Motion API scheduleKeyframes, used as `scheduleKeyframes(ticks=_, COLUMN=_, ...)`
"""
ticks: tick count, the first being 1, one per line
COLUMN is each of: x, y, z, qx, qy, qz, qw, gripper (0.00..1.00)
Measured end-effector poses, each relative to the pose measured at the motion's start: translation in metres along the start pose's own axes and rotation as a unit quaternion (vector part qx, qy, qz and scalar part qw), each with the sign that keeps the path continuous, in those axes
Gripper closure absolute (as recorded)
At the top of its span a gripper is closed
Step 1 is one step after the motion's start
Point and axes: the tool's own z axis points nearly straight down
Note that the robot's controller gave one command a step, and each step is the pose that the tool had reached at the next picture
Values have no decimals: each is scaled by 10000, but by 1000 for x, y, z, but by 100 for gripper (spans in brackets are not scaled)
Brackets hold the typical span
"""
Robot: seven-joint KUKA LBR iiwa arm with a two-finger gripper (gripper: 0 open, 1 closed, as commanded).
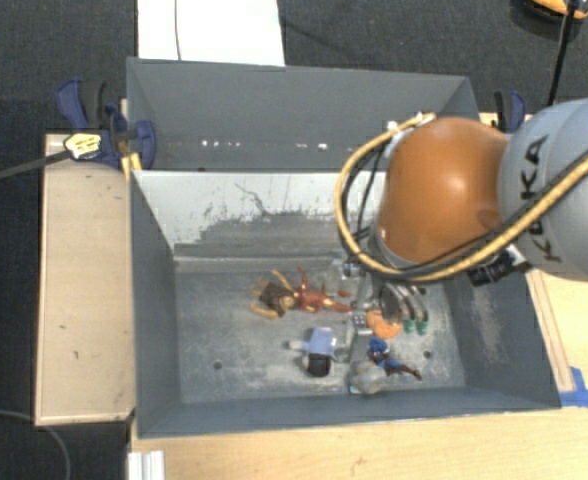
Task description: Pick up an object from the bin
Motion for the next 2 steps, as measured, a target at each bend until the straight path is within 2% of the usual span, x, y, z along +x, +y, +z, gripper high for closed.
scheduleKeyframes(ticks=1, x=-2, y=-1, z=-4, qx=-4, qy=-43, qz=14, qw=10000, gripper=0)
scheduleKeyframes(ticks=2, x=-30, y=-31, z=43, qx=-14, qy=-68, qz=245, qw=9997, gripper=0)
